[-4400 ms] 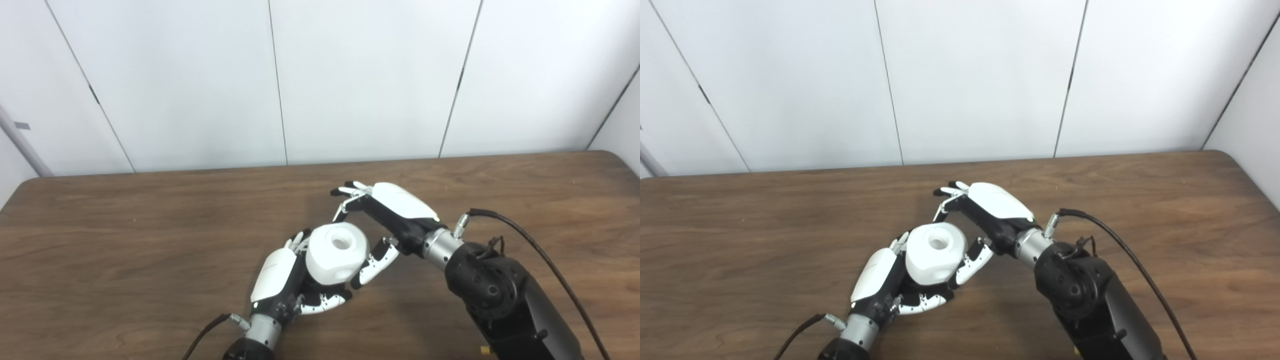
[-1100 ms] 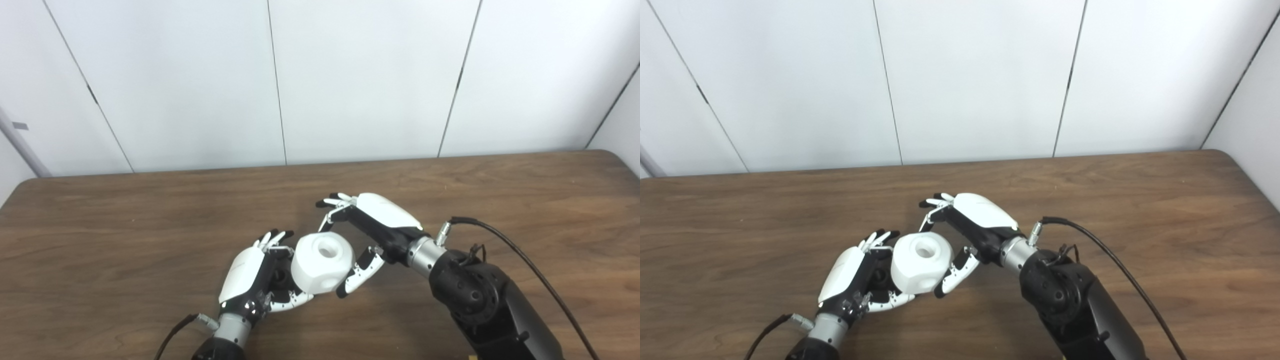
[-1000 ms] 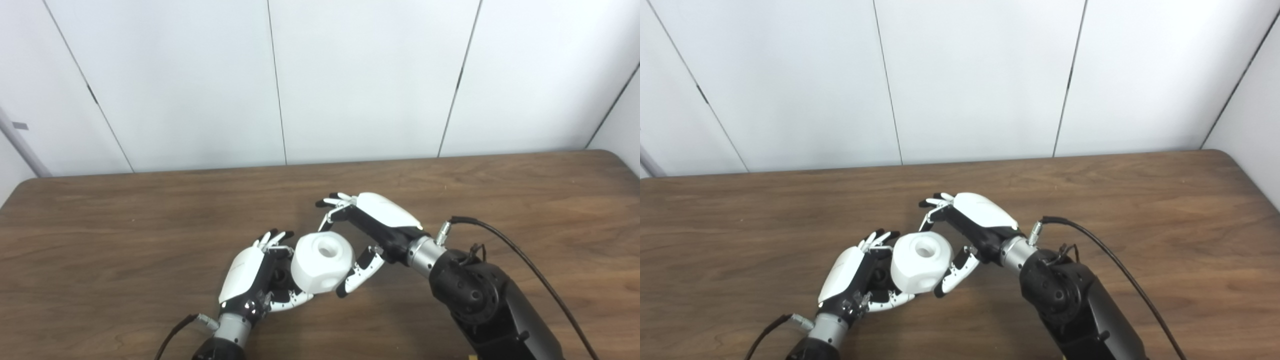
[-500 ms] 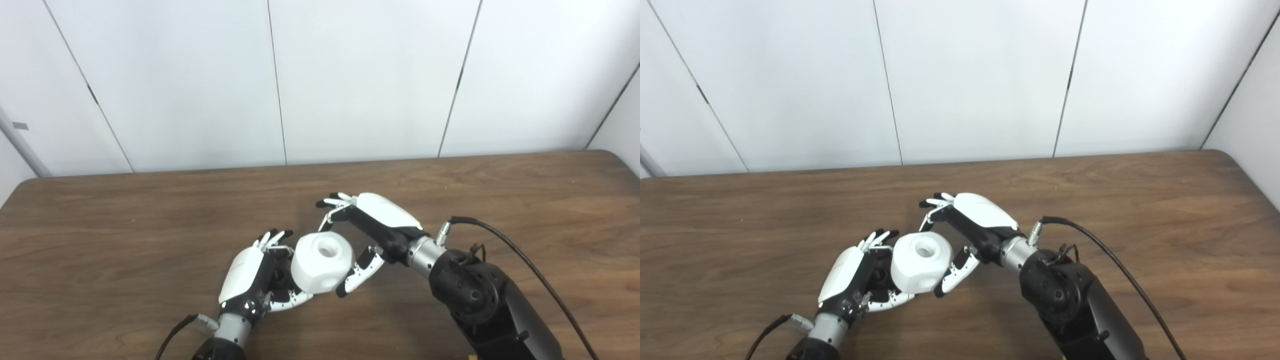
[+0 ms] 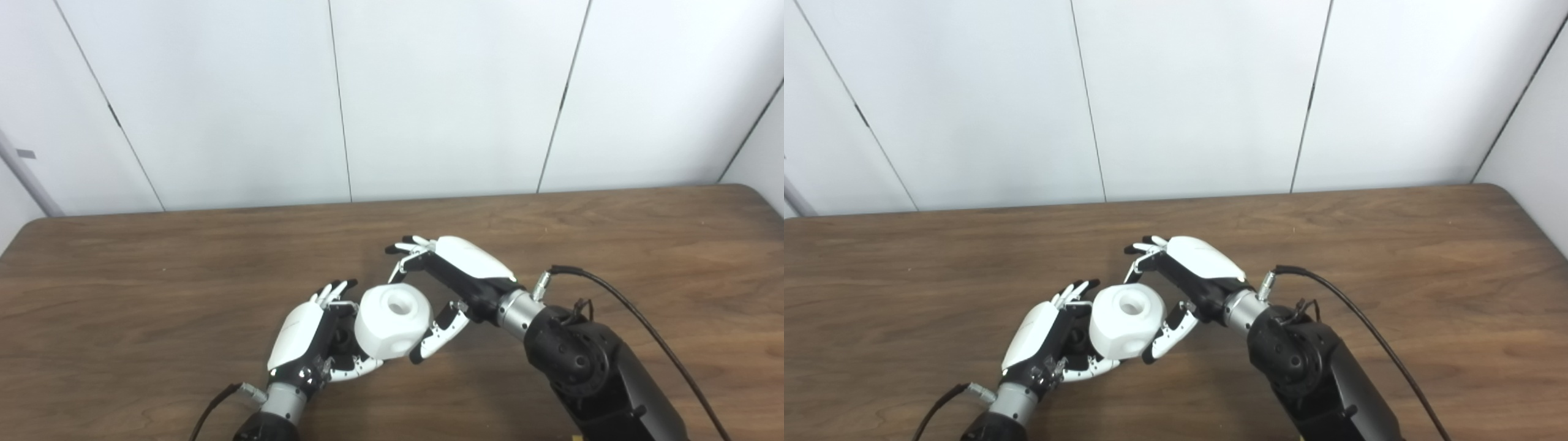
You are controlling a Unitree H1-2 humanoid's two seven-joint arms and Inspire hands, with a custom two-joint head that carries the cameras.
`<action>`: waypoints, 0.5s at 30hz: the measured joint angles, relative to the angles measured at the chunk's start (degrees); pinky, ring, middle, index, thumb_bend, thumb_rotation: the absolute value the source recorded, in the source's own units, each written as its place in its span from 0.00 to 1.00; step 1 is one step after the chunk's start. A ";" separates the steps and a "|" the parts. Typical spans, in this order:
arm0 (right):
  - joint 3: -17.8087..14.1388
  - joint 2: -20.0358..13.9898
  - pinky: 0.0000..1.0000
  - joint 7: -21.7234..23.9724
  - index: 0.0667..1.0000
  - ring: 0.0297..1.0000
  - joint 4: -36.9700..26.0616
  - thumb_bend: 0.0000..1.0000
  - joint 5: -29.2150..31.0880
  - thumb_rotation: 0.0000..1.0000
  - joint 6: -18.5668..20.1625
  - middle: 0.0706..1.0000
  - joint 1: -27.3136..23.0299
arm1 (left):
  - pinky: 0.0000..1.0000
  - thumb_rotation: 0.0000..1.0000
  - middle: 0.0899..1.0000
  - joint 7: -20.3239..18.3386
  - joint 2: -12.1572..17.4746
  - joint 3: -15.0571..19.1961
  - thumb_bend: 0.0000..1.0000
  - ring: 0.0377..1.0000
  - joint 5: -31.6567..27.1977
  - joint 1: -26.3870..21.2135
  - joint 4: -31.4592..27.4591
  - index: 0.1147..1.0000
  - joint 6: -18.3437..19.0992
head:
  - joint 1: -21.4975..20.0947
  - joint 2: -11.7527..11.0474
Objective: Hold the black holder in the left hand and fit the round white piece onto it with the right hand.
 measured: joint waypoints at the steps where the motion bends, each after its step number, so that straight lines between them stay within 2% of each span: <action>1: 0.00 0.08 1.00 -0.03 0.44 0.98 0.16 0.51 0.00 0.13 0.00 0.91 -0.12 | 1.00 0.05 0.95 -0.01 0.00 0.00 0.52 1.00 0.05 -0.03 0.00 0.42 0.06 | 0.00 -0.09; 15: 0.00 0.77 1.00 -1.00 0.44 0.98 0.41 0.52 0.07 0.13 -0.28 0.91 -1.57 | 1.00 0.05 0.96 -0.04 0.02 0.03 0.52 1.00 0.15 -0.19 0.01 0.42 0.17 | 0.35 -0.70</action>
